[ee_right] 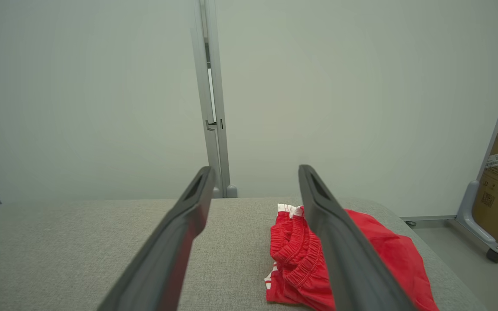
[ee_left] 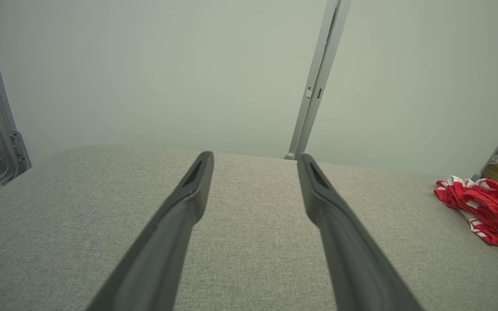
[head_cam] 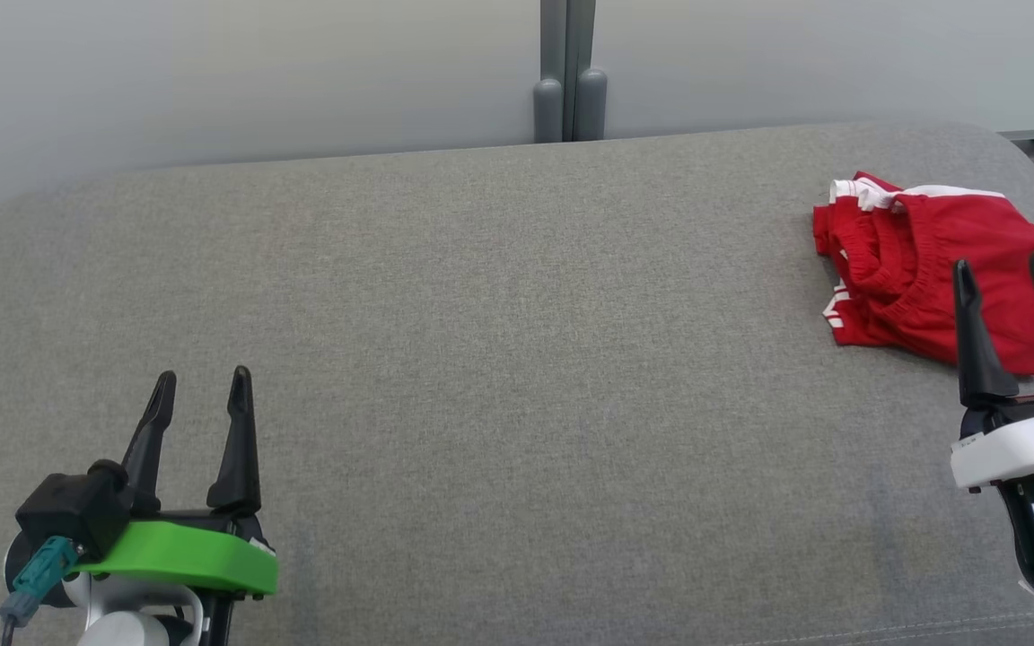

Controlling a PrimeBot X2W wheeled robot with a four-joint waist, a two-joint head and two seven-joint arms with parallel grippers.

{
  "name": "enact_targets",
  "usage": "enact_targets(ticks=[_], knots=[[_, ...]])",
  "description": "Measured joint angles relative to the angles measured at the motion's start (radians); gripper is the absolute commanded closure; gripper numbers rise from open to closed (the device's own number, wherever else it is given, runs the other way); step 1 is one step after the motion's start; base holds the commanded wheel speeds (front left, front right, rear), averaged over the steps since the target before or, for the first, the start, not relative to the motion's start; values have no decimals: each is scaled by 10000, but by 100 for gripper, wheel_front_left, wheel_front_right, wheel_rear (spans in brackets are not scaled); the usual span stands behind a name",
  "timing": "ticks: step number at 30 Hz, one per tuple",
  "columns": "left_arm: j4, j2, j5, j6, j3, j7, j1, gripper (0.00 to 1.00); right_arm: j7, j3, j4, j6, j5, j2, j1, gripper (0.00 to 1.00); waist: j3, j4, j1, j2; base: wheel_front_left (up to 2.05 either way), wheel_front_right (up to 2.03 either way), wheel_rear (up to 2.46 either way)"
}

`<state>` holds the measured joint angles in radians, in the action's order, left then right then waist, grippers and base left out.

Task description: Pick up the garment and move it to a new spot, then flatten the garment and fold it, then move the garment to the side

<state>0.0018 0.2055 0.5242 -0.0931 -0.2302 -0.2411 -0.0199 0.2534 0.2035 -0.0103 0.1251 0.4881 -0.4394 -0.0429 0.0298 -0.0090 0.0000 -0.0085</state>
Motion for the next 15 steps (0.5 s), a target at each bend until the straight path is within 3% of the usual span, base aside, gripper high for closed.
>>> enact_targets(ticks=[13,14,15], knots=[[-163,23,-12,-12,-19,56,8,0,0,-301,-368,0,-232,286,373,0,79,13,0,0,0,0,0],[-100,-2,-6,-12,-23,86,9,100,-2,-293,-322,-4,-222,326,378,100,81,14,0,0,0,0,0],[2,-56,-6,-12,-50,115,35,100,-2,-257,-232,-6,-215,412,411,100,82,14,0,0,0,0,0]])
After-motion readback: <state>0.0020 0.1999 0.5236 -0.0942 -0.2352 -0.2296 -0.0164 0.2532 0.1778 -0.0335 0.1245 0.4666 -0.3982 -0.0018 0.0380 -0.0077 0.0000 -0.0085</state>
